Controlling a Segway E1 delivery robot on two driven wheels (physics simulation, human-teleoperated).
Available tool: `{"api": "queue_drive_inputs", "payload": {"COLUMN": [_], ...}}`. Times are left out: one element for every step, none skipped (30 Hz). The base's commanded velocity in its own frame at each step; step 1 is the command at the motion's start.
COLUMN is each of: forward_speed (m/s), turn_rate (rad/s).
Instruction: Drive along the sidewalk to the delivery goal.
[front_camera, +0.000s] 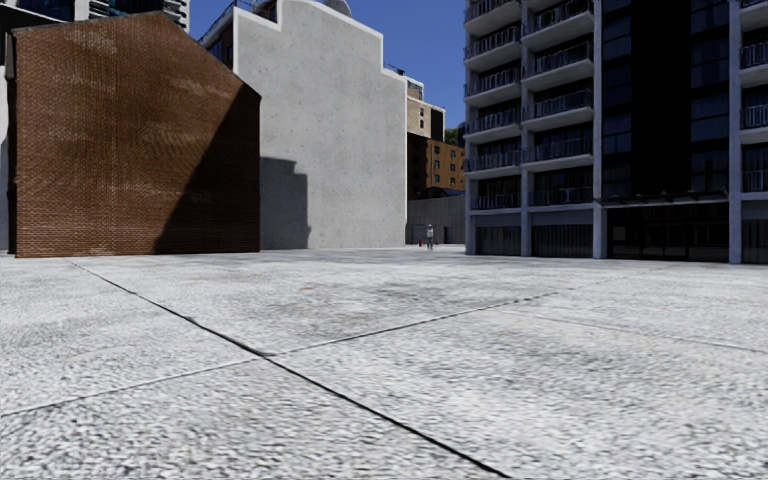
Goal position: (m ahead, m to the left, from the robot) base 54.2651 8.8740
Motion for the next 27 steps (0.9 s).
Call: {"api": "queue_drive_inputs", "payload": {"forward_speed": [2.00, 2.00, 2.00, 2.00, 2.00, 2.00, 2.00, 2.00, 2.00, 2.00, 2.00, 2.00, 2.00, 2.00, 2.00, 2.00, 2.00, 2.00, 2.00, 2.00, 2.00, 2.00, 2.00, 2.00, 2.00, 2.00, 2.00], "turn_rate": [0.00, 0.00, 0.00, 0.00, 0.00, 0.00, 0.00, 0.00, 0.00, 0.00, 0.00, 0.00, 0.00, 0.00, 0.00, 0.00, 0.00, 0.00, 0.00, 0.00, 0.00, 0.00, 0.00, 0.00, 0.00, 0.00, 0.00]}}
